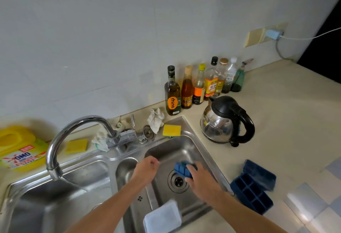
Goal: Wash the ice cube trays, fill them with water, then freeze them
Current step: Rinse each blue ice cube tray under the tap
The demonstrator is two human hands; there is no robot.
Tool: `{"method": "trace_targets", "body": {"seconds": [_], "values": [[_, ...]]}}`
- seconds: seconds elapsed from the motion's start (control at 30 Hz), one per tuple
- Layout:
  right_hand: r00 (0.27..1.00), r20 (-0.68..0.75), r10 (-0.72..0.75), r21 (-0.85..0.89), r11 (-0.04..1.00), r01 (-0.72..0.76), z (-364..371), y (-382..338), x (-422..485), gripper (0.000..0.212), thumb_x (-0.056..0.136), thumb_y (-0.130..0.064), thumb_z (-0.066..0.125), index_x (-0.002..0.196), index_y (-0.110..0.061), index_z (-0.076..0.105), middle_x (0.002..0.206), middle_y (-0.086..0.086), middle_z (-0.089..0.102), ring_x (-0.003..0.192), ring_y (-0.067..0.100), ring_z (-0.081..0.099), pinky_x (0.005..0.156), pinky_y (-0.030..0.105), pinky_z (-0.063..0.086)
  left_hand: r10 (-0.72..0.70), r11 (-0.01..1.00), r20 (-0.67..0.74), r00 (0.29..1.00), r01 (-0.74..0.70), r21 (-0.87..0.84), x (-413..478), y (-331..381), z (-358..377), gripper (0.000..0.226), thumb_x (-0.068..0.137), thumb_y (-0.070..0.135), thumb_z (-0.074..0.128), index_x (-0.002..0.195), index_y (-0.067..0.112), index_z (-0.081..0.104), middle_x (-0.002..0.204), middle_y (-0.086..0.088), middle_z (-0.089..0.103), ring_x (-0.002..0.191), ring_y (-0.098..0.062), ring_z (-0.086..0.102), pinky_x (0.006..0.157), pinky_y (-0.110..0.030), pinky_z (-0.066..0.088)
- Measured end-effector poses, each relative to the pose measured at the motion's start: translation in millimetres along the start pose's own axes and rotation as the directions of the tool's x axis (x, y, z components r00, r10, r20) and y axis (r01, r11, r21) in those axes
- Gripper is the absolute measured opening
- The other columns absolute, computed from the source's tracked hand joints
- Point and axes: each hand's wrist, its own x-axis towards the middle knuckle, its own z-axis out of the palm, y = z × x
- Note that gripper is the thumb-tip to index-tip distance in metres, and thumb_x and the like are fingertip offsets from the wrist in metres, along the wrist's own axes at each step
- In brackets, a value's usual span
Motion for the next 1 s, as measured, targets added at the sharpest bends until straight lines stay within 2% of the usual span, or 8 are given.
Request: {"method": "trace_targets", "body": {"seconds": [0.07,0.23,0.37,0.5,0.63,0.77,0.9,1.0], "values": [[0.994,0.094,0.053,0.028,0.998,-0.056,3.9,13.6,-8.8,0.051,0.105,-0.042,0.048,0.151,-0.021,0.040,0.141,0.003,0.043,0.121,0.017,0.054,0.104,0.031,0.048,-0.013,1.000,-0.013,1.000,0.013,-0.020,-3.6,8.1,9.4,0.013,0.101,0.028,0.056,0.107,0.025,0.067,0.101,0.007,0.071,0.091,-0.008,0.067,0.073,-0.017,0.044],[0.998,-0.042,-0.045,0.384,0.921,0.057,-27.3,30.1,-24.5,0.037,0.100,-0.045,0.052,0.131,-0.025,0.056,0.114,-0.005,0.062,0.099,0.013,0.062,0.084,0.029,0.053,-0.056,0.991,-0.014,0.998,0.053,-0.122,-28.8,36.4,44.6,0.032,0.099,0.008,0.051,0.129,0.019,0.056,0.114,-0.005,0.068,0.095,-0.021,0.067,0.072,-0.025,0.053],[0.987,0.139,0.077,0.793,0.589,-0.157,-64.5,47.4,-40.8,0.027,0.098,-0.043,0.059,0.117,-0.024,0.058,0.109,0.005,0.071,0.082,0.023,0.076,0.066,0.039,0.064,-0.024,0.947,-0.138,0.990,-0.022,-0.321,-50.4,78.3,75.2,0.026,0.099,0.010,0.059,0.119,0.025,0.056,0.108,0.005,0.070,0.087,-0.004,0.067,0.061,-0.009,0.050],[0.955,0.281,0.094,0.913,0.280,-0.296,-95.0,75.9,-61.1,0.034,0.102,-0.043,0.058,0.117,-0.014,0.050,0.106,0.022,0.072,0.078,0.045,0.075,0.057,0.042,0.061,-0.081,0.874,-0.199,0.977,-0.026,-0.486,-66.0,118.3,95.9,0.003,0.099,0.017,0.061,0.100,0.018,0.059,0.096,-0.004,0.071,0.084,-0.023,0.072,0.073,-0.045,0.063],[0.952,0.292,0.090,0.868,0.394,-0.303,-120.4,114.2,-85.3,0.039,0.102,-0.049,0.054,0.111,-0.011,0.056,0.104,0.019,0.070,0.071,0.040,0.075,0.052,0.037,0.059,-0.089,0.854,-0.225,0.970,-0.042,-0.519,-79.4,159.5,115.7,0.008,0.098,0.016,0.062,0.092,0.013,0.064,0.085,-0.009,0.072,0.075,-0.030,0.071,0.062,-0.040,0.059],[0.966,0.212,0.146,0.770,0.584,-0.258,-137.7,152.2,-105.3,0.041,0.103,-0.042,0.051,0.087,-0.004,0.060,0.072,0.010,0.062,0.049,0.024,0.059,0.047,0.032,0.051,-0.036,0.877,-0.195,0.980,-0.062,-0.477,-91.9,189.3,139.0,0.010,0.099,0.017,0.060,0.091,0.017,0.067,0.083,-0.004,0.073,0.072,-0.019,0.069,0.059,-0.029,0.055],[0.952,0.275,0.136,0.750,0.589,-0.301,-139.8,182.1,-131.4,0.030,0.100,-0.024,0.055,0.078,-0.005,0.061,0.064,0.009,0.063,0.047,0.022,0.057,0.047,0.030,0.048,0.019,0.920,-0.110,0.994,-0.061,-0.388,-102.4,201.3,166.8,0.016,0.101,0.014,0.056,0.098,0.022,0.070,0.085,0.003,0.074,0.076,-0.015,0.070,0.065,-0.029,0.057],[0.950,0.280,0.141,0.745,0.591,-0.308,-134.2,191.8,-140.7,0.018,0.099,-0.013,0.053,0.092,-0.001,0.064,0.071,0.012,0.066,0.048,0.022,0.058,0.047,0.030,0.050,0.026,0.956,-0.070,0.997,-0.045,-0.291,-105.5,199.8,182.0,0.020,0.101,0.012,0.054,0.105,0.021,0.072,0.087,0.001,0.074,0.078,-0.014,0.069,0.067,-0.028,0.056]]}}
